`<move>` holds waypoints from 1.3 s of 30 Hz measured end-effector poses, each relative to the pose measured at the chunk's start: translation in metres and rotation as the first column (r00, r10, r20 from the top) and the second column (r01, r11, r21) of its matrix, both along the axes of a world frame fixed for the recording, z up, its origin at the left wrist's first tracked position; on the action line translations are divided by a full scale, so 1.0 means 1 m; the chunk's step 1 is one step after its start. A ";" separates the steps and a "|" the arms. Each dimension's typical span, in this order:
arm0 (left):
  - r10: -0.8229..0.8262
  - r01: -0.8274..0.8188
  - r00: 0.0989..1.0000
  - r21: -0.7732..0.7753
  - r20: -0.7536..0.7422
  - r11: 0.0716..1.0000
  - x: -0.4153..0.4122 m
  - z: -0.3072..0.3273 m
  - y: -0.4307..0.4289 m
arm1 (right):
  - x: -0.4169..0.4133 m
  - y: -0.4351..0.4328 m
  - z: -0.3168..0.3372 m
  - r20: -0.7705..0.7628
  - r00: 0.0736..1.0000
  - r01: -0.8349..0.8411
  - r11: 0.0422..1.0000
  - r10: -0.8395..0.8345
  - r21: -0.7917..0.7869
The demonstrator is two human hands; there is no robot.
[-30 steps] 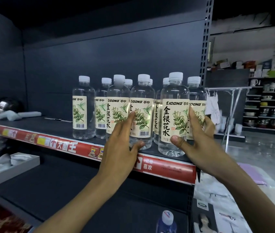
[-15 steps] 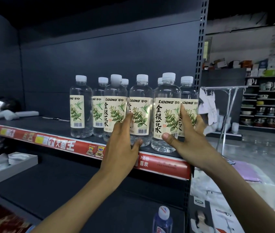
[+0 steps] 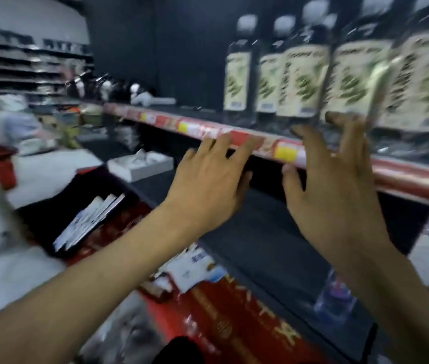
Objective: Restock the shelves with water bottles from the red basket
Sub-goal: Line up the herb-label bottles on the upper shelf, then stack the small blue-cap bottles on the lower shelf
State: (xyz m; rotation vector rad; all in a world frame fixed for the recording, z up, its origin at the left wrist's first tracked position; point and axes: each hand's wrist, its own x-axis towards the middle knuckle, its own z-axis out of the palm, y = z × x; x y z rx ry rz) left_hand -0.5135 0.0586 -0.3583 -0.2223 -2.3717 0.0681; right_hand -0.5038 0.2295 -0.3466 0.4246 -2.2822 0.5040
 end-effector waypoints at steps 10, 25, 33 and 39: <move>0.607 -0.627 0.701 -0.083 0.373 0.775 0.197 -0.155 -0.202 | 0.052 -0.186 -0.135 0.361 0.698 -0.670 0.742 0.618 0.023; 0.166 -0.997 0.006 -0.007 0.986 0.082 0.472 -0.437 -0.303 | 0.203 -0.385 -0.369 0.937 0.049 -0.984 0.180 0.345 -0.014; 0.158 -0.836 0.330 0.365 0.931 -0.409 0.438 -0.493 -0.312 | 0.223 -0.430 -0.410 0.995 0.043 -0.999 -0.009 -0.086 0.042; 0.208 -0.739 0.335 0.393 0.919 -0.547 0.424 -0.515 -0.310 | 0.229 -0.466 -0.464 0.983 0.045 -0.998 0.024 -0.175 0.050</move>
